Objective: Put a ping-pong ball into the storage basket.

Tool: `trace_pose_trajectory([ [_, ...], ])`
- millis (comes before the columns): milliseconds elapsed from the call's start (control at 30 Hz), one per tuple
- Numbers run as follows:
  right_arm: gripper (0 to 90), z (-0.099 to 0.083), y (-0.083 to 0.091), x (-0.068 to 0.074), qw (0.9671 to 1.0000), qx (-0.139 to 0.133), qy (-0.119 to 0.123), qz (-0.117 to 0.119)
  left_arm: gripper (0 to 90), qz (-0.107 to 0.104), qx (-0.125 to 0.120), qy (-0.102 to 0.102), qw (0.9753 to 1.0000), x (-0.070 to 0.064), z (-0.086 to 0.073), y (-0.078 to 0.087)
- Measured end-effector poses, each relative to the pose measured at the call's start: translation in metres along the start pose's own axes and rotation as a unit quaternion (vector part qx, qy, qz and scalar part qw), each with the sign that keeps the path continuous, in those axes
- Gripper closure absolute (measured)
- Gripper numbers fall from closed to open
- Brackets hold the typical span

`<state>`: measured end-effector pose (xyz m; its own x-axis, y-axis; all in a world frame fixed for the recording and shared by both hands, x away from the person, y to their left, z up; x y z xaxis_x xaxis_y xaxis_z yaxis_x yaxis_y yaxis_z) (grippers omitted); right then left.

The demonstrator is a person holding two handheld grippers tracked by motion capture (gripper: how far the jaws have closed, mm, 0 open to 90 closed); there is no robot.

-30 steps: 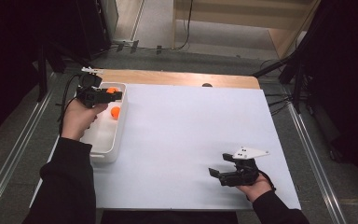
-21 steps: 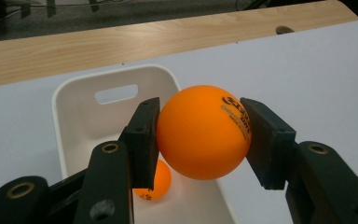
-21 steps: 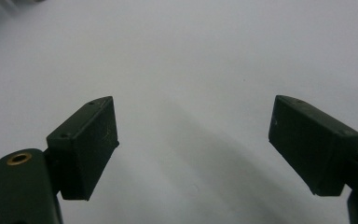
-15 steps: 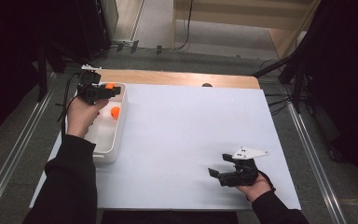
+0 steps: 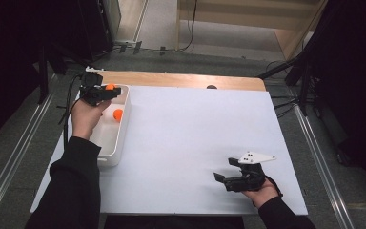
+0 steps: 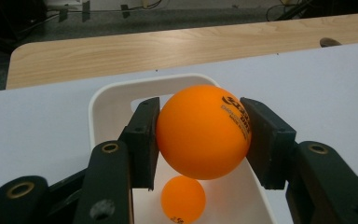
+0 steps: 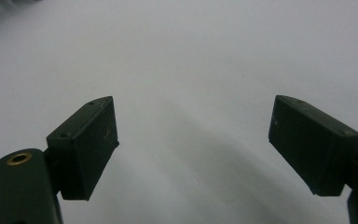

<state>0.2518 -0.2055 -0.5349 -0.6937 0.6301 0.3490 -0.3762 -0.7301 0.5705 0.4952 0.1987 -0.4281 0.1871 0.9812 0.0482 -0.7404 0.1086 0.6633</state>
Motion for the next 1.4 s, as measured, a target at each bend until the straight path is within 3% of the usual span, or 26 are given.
trace_pose_trajectory([
  [500,14.1,-0.001,0.0,0.0,1.0,0.0,0.0,-0.001,50.3,0.018,0.003,0.024,0.9995,0.006,-0.009,-0.022],
  [800,14.2,-0.001,0.0,0.0,1.0,0.002,0.001,-0.003,50.3,0.028,0.014,0.018,0.9994,0.005,-0.012,-0.028],
  [1333,14.2,-0.001,0.0,0.0,1.0,0.003,0.003,-0.002,50.0,0.024,0.016,0.013,0.9995,0.004,-0.012,-0.03],
  [1400,14.2,-0.001,0.0,0.0,1.0,0.003,0.003,-0.002,40.0,0.013,0.02,0.019,0.9995,0.005,-0.012,-0.031],
])
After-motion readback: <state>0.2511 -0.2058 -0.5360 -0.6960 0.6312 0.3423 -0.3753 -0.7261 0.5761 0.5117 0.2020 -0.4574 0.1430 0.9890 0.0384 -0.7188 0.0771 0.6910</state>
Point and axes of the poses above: each handheld gripper's, and its own axes: y roughly backward along the jaws, z roughly out of its top, x roughly to its left, the point moved 6 cm from there along -y, roughly forward along the jaws, and after that the axes turned 12 degrees about z, right-handed, at the moved point
